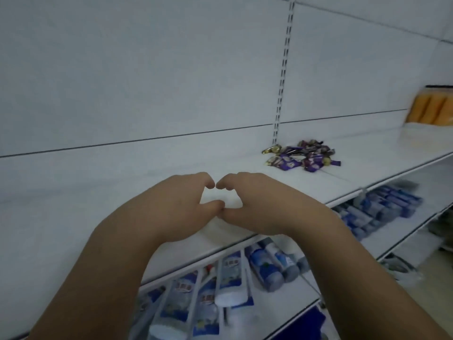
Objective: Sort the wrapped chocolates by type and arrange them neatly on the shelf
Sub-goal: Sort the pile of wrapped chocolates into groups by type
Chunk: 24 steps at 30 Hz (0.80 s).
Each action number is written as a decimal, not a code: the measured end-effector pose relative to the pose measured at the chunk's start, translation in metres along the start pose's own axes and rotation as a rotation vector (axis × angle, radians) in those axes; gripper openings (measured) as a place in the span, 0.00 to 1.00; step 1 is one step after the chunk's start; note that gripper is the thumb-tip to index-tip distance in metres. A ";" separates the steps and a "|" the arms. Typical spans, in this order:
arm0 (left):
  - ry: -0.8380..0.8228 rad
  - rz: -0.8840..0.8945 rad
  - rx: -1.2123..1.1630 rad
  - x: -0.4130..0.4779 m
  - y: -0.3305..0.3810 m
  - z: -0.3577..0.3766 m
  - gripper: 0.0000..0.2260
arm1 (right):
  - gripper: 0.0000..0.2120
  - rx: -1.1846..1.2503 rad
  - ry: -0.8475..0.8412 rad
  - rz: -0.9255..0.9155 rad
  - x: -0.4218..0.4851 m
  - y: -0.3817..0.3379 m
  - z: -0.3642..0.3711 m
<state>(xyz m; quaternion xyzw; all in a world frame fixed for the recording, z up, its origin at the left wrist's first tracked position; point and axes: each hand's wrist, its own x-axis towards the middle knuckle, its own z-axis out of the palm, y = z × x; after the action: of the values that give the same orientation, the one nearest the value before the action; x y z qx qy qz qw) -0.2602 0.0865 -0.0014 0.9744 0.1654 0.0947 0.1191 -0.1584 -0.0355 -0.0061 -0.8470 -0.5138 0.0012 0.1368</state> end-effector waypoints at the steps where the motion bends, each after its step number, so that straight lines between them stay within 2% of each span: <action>1: -0.004 0.010 -0.002 0.011 0.018 0.007 0.21 | 0.26 -0.012 -0.004 0.014 -0.007 0.020 -0.007; 9: -0.141 0.054 -0.010 0.088 0.116 0.038 0.21 | 0.26 -0.027 -0.016 0.126 -0.037 0.145 -0.046; 19: -0.215 0.072 0.183 0.176 0.155 0.042 0.20 | 0.24 -0.073 -0.028 0.184 -0.013 0.232 -0.063; 24: -0.304 0.087 0.323 0.225 0.170 0.056 0.19 | 0.17 -0.098 0.018 0.183 0.027 0.269 -0.070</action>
<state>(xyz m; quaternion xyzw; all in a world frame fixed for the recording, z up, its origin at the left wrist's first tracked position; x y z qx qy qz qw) 0.0123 -0.0032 0.0225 0.9901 0.1166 -0.0759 -0.0188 0.0988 -0.1448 0.0019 -0.8960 -0.4324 -0.0190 0.0990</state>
